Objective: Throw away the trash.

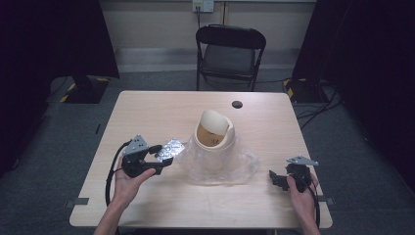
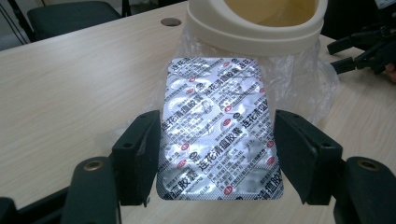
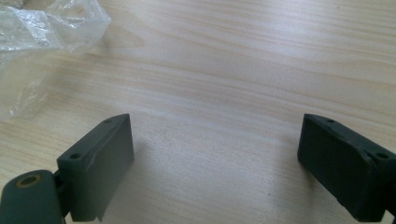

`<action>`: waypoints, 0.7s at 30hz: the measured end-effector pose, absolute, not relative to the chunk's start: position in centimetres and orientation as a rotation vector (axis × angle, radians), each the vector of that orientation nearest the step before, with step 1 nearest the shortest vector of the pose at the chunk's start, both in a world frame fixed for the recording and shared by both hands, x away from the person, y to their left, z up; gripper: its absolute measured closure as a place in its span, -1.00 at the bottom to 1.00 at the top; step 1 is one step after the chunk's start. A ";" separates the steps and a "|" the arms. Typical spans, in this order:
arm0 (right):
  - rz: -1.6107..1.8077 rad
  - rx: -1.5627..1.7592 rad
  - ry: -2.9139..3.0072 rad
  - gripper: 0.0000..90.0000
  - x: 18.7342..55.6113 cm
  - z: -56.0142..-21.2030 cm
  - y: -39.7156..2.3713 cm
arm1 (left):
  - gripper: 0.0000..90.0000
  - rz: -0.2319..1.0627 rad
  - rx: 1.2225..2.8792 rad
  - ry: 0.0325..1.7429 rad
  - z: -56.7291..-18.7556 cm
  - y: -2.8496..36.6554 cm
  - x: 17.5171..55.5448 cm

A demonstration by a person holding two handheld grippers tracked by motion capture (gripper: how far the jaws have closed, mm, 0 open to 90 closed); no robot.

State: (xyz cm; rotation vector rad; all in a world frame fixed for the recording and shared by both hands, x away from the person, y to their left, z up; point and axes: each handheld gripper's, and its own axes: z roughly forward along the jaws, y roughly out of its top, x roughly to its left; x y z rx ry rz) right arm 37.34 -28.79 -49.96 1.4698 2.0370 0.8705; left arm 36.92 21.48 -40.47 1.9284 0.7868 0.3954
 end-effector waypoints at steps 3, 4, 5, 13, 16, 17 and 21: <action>0.871 1.470 2.037 -0.78 37.3 -50.0 -28.8 | -0.24 0.391 1.932 0.773 -40.1 21.1 37.0; 0.871 1.470 2.036 -0.78 37.3 -50.0 -28.8 | -0.24 0.393 1.933 0.767 -39.9 21.0 37.0; 0.871 1.470 2.037 -0.78 37.3 -50.0 -28.8 | -0.24 0.397 1.932 0.763 -39.7 20.9 37.0; 0.870 1.470 2.037 -0.78 37.3 -50.0 -28.8 | -0.24 0.401 1.928 0.723 -38.2 19.5 37.2; 0.871 1.470 2.037 -0.78 37.3 -50.0 -28.8 | -0.24 0.388 1.922 0.701 -37.7 18.8 37.4; 0.871 1.470 2.037 -0.78 37.3 -50.0 -28.8 | -0.24 0.390 1.926 0.695 -37.6 18.6 37.5; 0.871 1.470 2.037 -0.78 37.3 -50.0 -28.8 | -0.24 0.383 1.945 0.678 -37.2 17.8 37.8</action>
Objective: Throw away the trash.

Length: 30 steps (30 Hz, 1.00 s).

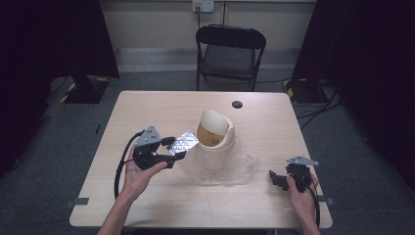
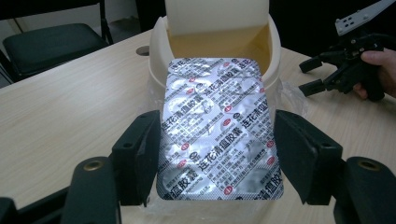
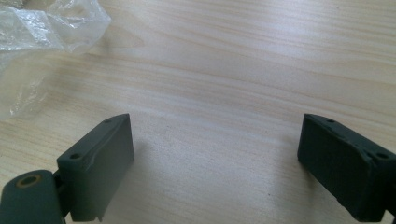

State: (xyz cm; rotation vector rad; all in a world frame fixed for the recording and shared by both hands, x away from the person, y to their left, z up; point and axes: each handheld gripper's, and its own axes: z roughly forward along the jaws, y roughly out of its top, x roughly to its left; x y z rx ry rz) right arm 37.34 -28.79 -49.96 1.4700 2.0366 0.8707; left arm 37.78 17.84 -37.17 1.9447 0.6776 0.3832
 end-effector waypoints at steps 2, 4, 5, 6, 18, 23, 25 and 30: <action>0.871 1.470 2.037 -0.78 37.3 -50.0 -28.8 | -0.24 0.380 1.941 0.679 -37.0 17.6 37.9; 0.871 1.470 2.037 -0.78 37.3 -50.0 -28.8 | -0.24 0.371 1.944 0.682 -37.1 17.4 38.1; 0.871 1.470 2.037 -0.78 37.3 -50.0 -28.8 | -0.24 0.373 1.954 0.680 -37.2 17.3 38.2; 0.871 1.470 2.037 -0.78 37.3 -50.0 -28.8 | -0.24 0.367 1.955 0.680 -37.3 17.2 38.4; 0.870 1.470 2.036 -0.78 37.3 -50.0 -28.8 | -0.24 0.315 2.006 0.665 -37.6 15.2 39.8; 0.871 1.470 2.037 -0.78 37.3 -50.0 -28.8 | -0.24 0.304 2.025 0.663 -37.9 14.3 40.5; 0.871 1.470 2.037 -0.78 37.3 -50.0 -28.8 | -0.24 0.300 2.026 0.661 -38.0 14.1 40.6; 0.871 1.470 2.037 -0.78 37.3 -50.0 -28.8 | -0.24 0.309 2.023 0.656 -37.7 13.7 40.8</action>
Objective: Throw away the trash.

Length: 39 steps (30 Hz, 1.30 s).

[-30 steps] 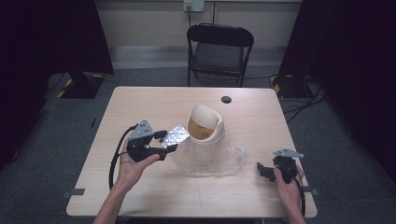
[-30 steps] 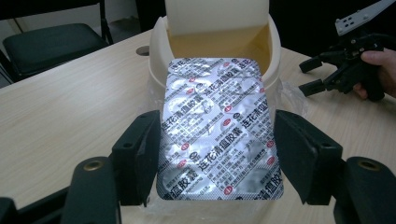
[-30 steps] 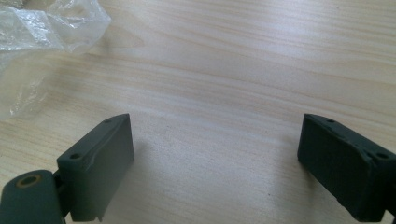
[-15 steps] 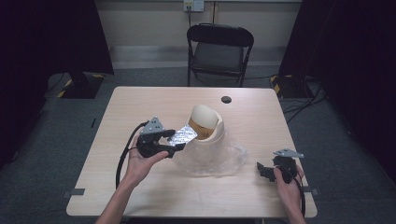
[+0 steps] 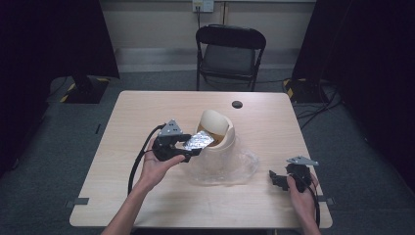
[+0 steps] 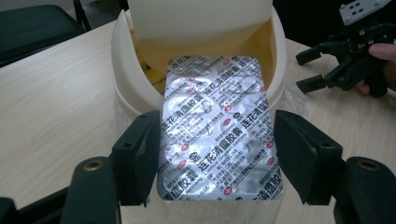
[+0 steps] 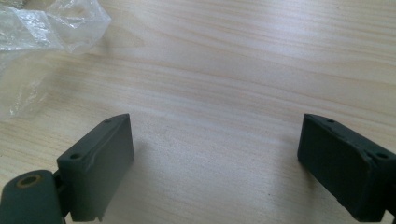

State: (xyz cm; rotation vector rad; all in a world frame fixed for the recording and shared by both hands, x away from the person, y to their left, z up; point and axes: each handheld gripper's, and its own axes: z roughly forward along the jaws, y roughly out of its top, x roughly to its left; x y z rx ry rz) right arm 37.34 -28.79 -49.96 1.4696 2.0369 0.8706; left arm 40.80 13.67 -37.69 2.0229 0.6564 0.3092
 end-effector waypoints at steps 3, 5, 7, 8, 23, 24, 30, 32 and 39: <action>0.871 1.470 2.037 -0.78 37.3 -50.0 -28.8 | -0.24 0.316 2.028 0.645 -37.2 13.2 41.0; 0.871 1.470 2.037 -0.78 37.3 -50.0 -28.8 | -0.24 0.314 2.029 0.638 -37.0 12.8 41.1; 0.870 1.470 2.037 -0.78 37.3 -50.0 -28.8 | -0.24 0.312 2.029 0.636 -36.9 12.4 41.3; 0.871 1.470 2.037 -0.78 37.3 -50.0 -28.8 | -0.24 0.306 2.030 0.636 -36.9 12.3 41.3; 0.871 1.471 2.036 -0.78 37.3 -50.0 -28.8 | -0.24 0.257 2.023 0.655 -36.9 11.0 42.9; 0.871 1.471 2.036 -0.78 37.3 -50.0 -28.8 | -0.24 0.262 2.033 0.653 -36.9 10.9 43.0; 0.871 1.470 2.037 -0.78 37.3 -50.0 -28.8 | -0.24 0.250 2.045 0.654 -37.2 10.0 43.7; 0.871 1.471 2.036 -0.78 37.3 -50.0 -28.8 | -0.24 0.239 2.034 0.665 -37.3 9.8 43.9; 0.871 1.470 2.037 -0.78 37.3 -50.0 -28.8 | -0.24 0.232 2.044 0.695 -37.4 9.3 44.5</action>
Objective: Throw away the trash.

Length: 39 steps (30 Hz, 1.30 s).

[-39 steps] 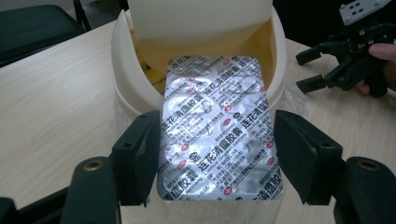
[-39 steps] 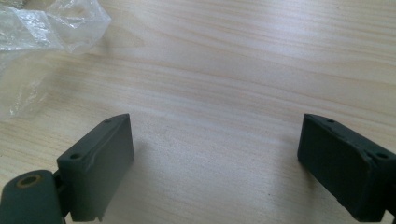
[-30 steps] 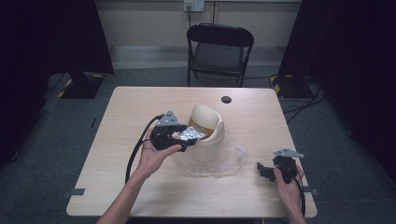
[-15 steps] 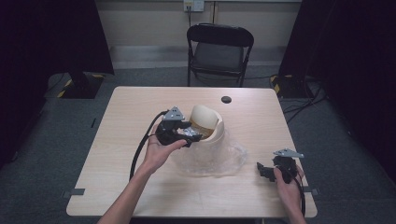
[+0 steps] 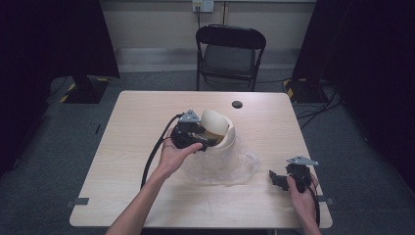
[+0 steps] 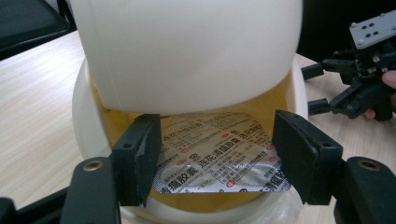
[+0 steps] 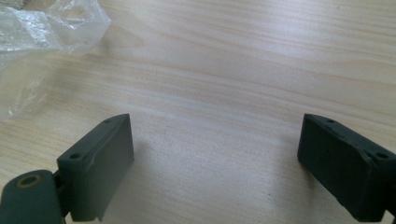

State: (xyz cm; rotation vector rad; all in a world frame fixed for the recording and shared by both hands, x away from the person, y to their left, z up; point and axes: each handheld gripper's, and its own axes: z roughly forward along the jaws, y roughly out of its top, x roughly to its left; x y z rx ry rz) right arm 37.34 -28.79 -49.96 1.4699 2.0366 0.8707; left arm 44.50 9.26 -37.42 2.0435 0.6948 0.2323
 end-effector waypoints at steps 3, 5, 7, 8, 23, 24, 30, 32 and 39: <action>0.870 1.470 2.037 -0.78 37.3 -50.0 -28.8 | -0.24 0.208 2.029 0.705 -37.5 9.2 44.7; 0.871 1.470 2.037 -0.78 37.3 -50.0 -28.8 | -0.25 0.198 2.025 0.705 -37.6 9.2 44.8; 0.871 1.470 2.037 -0.78 37.3 -50.0 -28.8 | -0.25 0.200 2.026 0.707 -37.6 9.3 44.7; 0.871 1.470 2.037 -0.78 37.3 -50.0 -28.8 | -0.25 0.199 2.025 0.707 -37.6 9.3 44.7; 0.871 1.470 2.037 -0.78 37.3 -50.0 -28.8 | -0.46 0.193 2.014 0.696 -37.0 9.9 43.9; 0.870 1.470 2.037 -0.78 37.3 -50.0 -28.8 | -0.49 0.204 2.016 0.697 -36.9 9.9 43.7; 0.870 1.470 2.036 -0.78 37.3 -50.0 -28.8 | -0.51 0.242 2.010 0.690 -36.5 10.8 43.1; 0.870 1.470 2.036 -0.78 37.3 -50.0 -28.8 | -0.51 0.246 2.000 0.696 -36.6 11.3 43.1; 0.870 1.470 2.036 -0.78 37.3 -50.0 -28.8 | -0.56 0.262 1.971 0.720 -36.6 12.9 43.0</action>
